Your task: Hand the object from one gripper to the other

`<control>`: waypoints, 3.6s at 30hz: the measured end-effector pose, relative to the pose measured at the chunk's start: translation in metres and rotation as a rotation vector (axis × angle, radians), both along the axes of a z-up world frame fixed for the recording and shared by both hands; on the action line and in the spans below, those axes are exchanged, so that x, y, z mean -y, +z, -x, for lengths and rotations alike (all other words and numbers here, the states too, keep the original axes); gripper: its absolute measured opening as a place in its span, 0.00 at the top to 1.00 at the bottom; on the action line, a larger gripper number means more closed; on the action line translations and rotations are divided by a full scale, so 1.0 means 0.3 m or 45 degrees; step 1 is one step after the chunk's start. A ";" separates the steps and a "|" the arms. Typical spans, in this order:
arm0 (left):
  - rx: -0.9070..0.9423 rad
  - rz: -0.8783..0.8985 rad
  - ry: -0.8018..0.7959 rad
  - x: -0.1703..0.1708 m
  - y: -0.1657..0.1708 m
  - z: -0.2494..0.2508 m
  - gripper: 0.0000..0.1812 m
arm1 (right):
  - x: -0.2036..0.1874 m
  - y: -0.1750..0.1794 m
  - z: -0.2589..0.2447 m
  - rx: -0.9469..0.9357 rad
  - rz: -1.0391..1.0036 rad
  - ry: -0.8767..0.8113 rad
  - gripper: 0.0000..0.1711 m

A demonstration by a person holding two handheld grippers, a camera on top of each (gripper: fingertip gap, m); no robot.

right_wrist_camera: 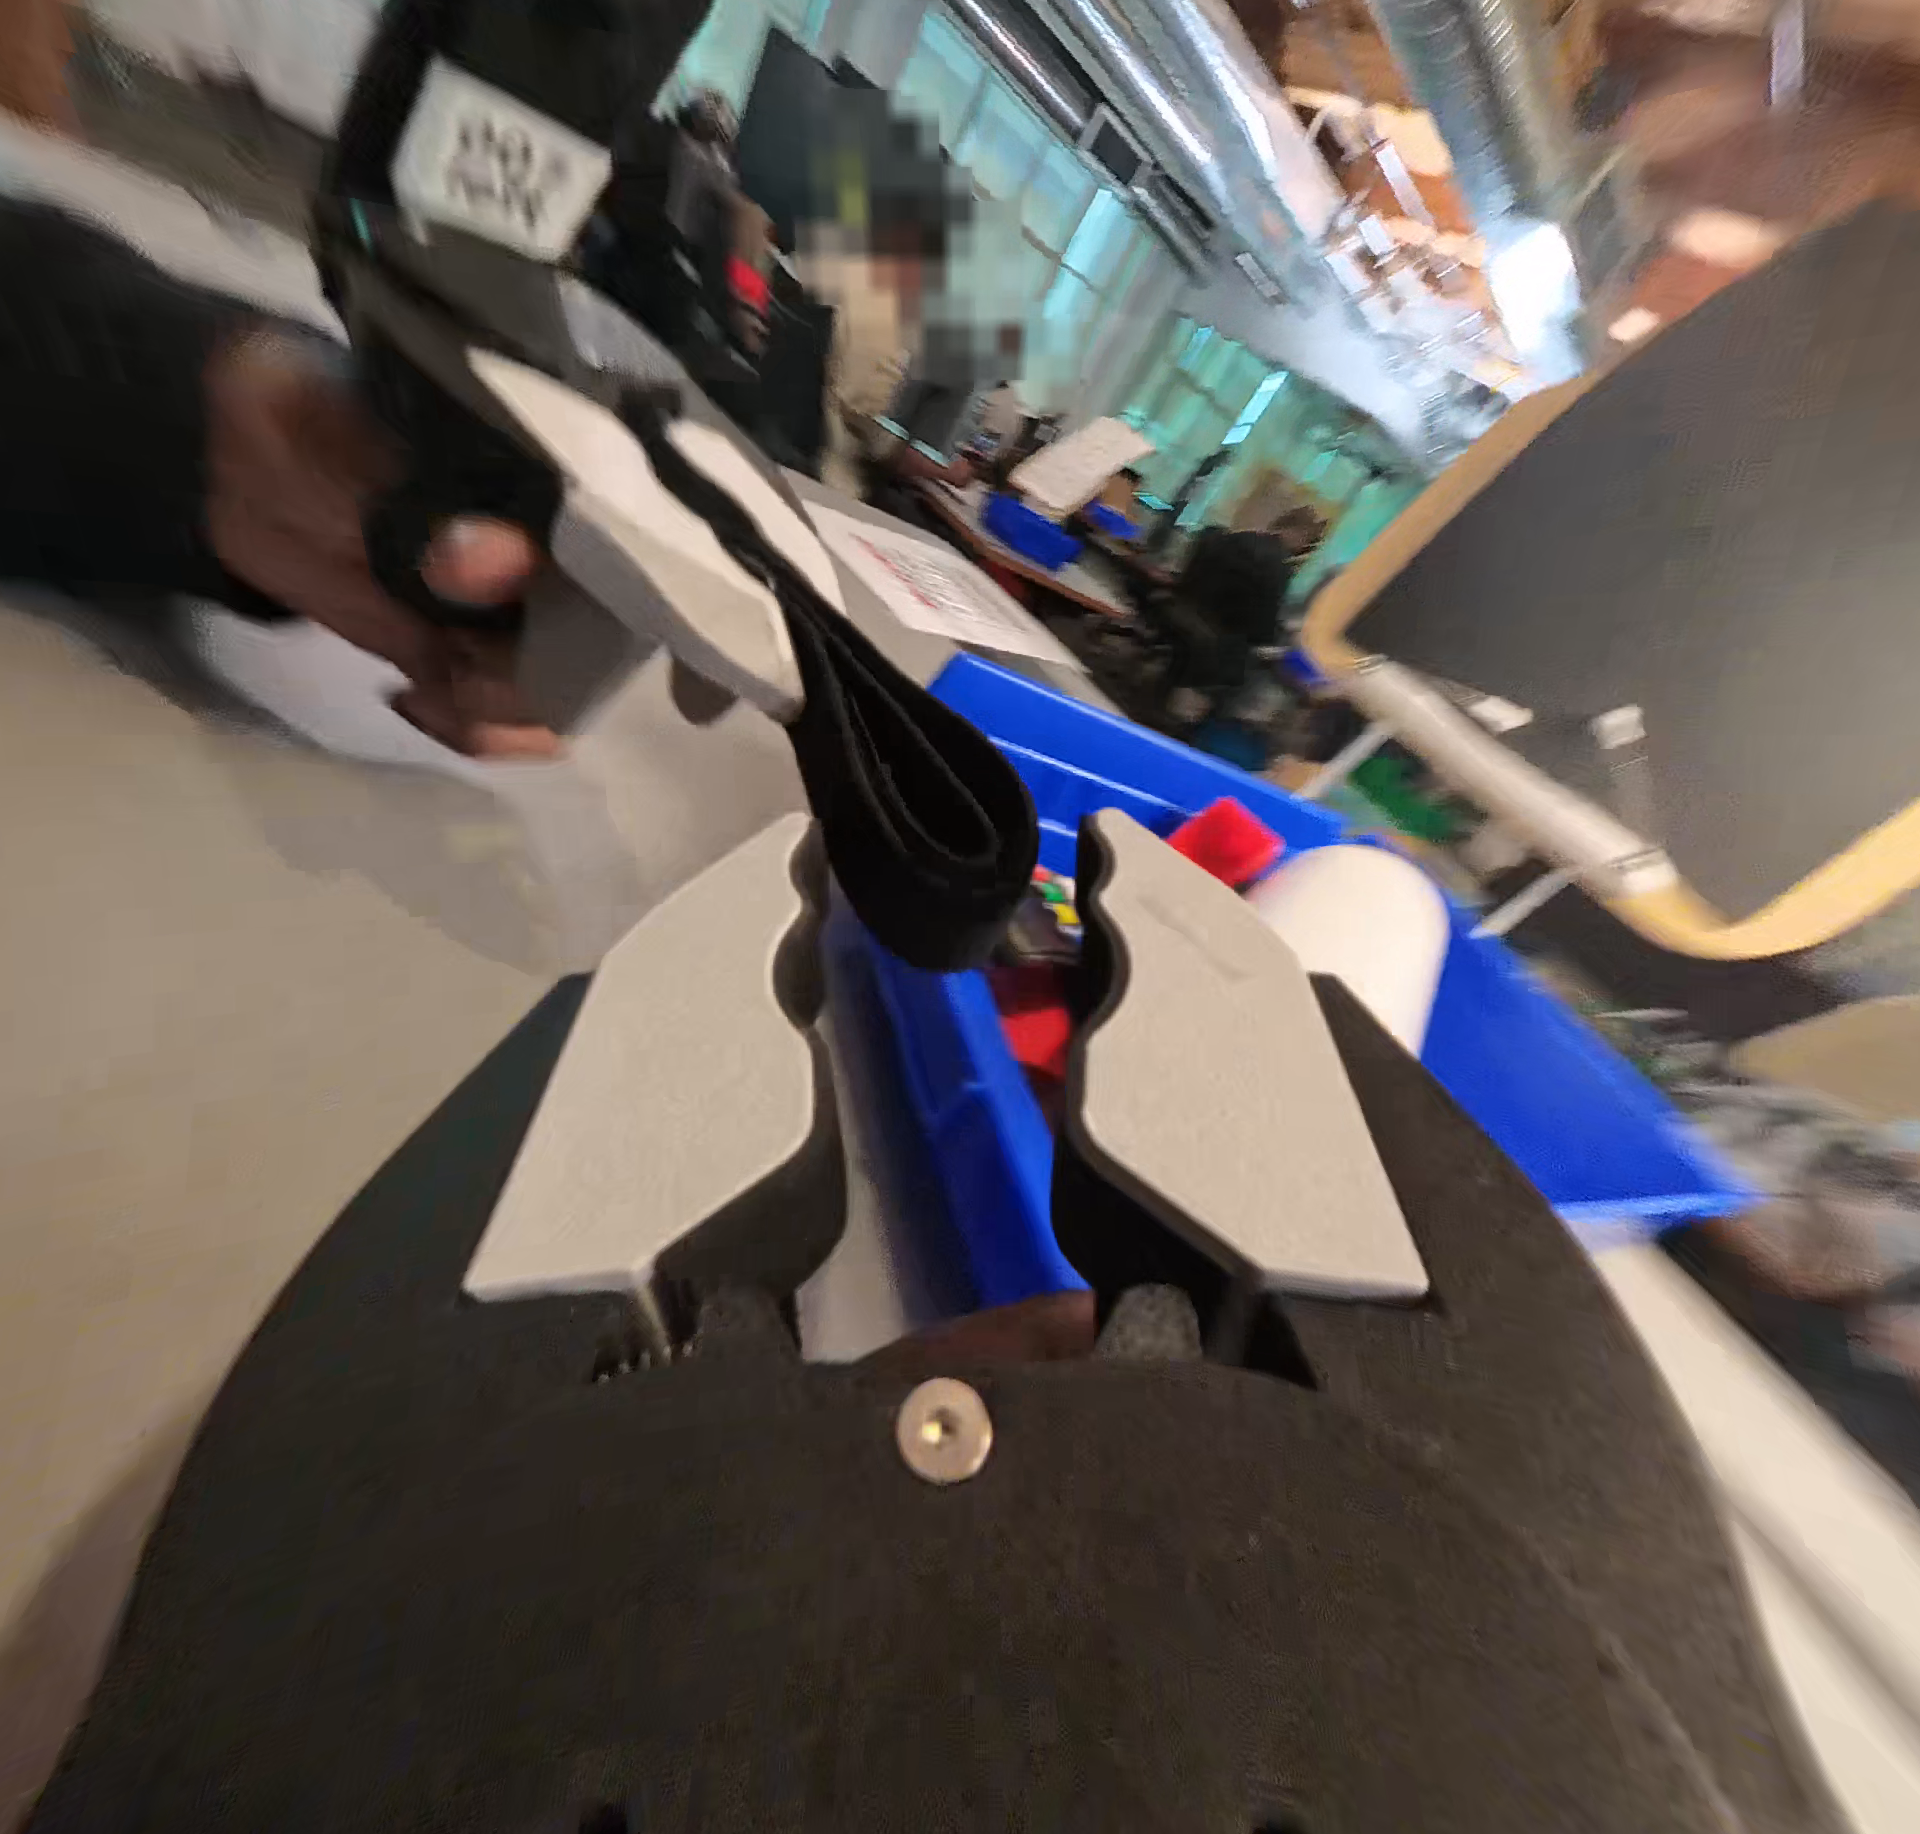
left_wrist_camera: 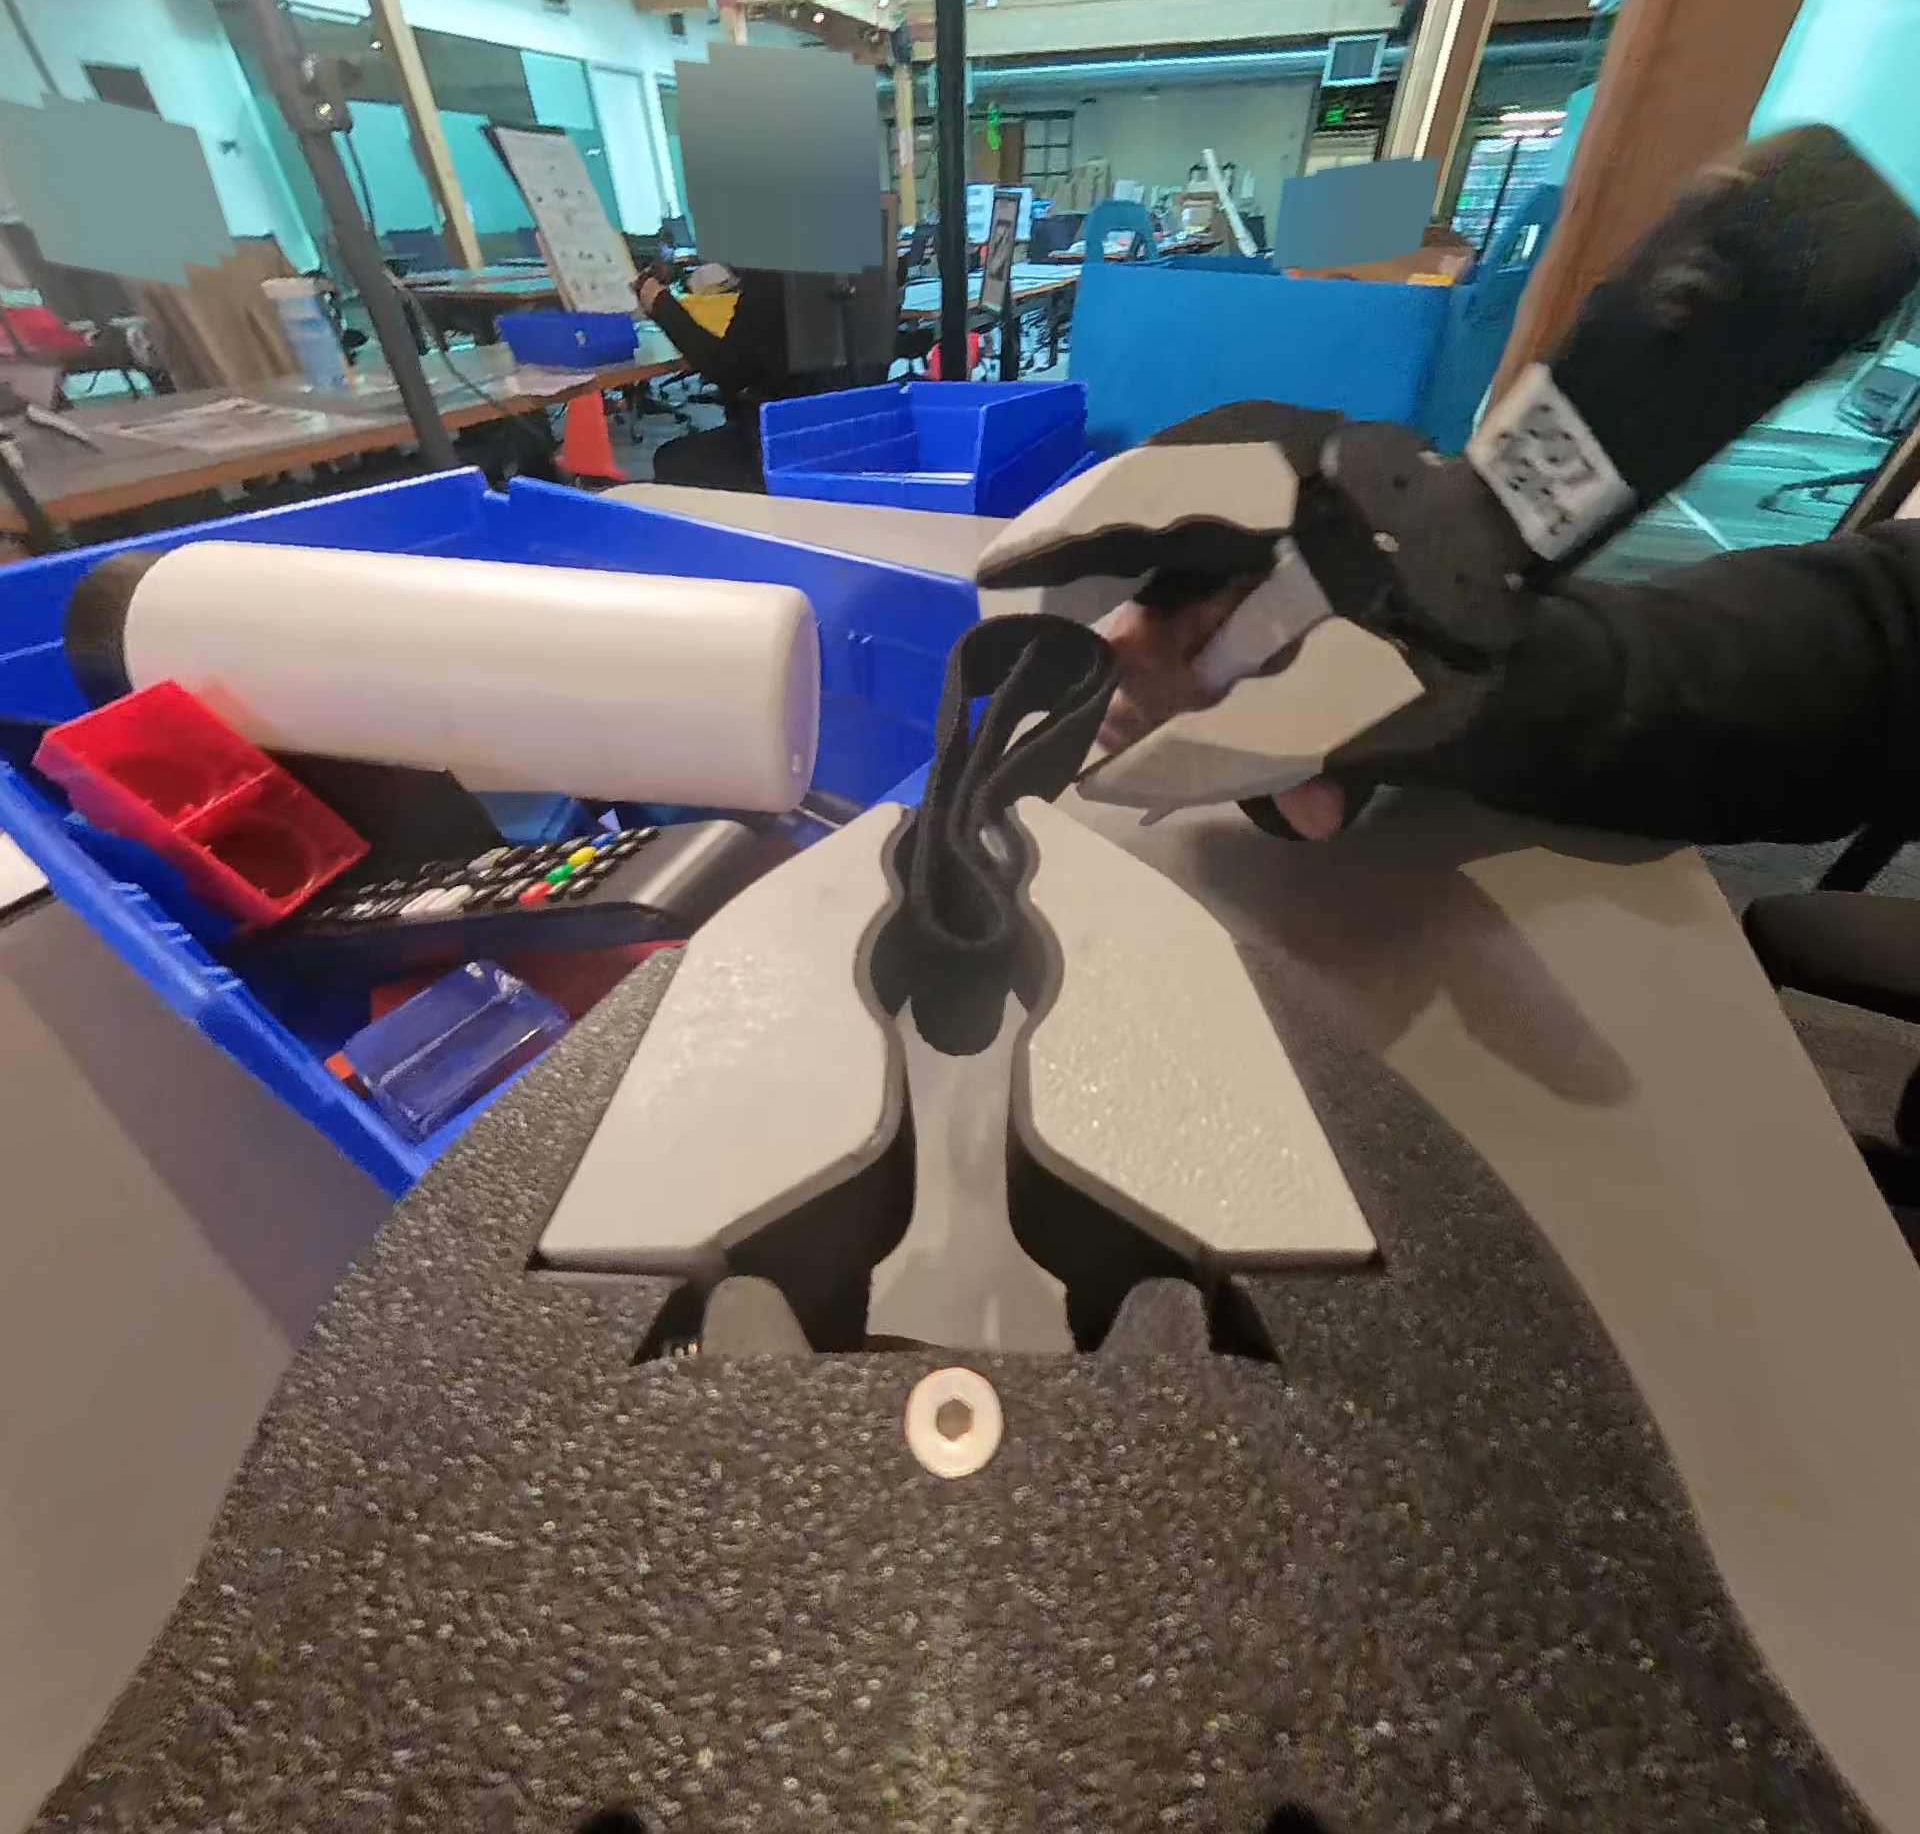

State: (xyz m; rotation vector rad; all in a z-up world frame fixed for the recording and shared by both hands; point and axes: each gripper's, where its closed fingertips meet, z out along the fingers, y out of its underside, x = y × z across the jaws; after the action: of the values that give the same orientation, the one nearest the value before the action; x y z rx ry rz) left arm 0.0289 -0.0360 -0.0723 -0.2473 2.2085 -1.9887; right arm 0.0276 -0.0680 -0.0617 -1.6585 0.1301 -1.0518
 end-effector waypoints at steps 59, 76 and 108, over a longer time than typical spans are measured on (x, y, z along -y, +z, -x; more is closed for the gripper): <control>1.459 -0.524 -0.332 0.027 -0.152 0.215 0.65 | -0.071 -0.317 0.258 -1.236 0.366 0.532 0.88; 0.988 -0.568 -0.145 0.038 -0.177 0.106 0.93 | -0.023 -0.221 0.088 -0.662 0.345 0.223 0.66; 0.264 -0.167 -0.408 0.021 -0.084 0.173 0.83 | -0.023 -0.065 0.118 -0.216 0.189 0.320 0.84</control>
State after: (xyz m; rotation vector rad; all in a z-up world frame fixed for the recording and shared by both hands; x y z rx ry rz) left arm -0.0230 -0.0424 -0.0976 0.3346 2.3444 -1.8976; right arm -0.0077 -0.0611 -0.0813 -1.8436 -0.0467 -0.7457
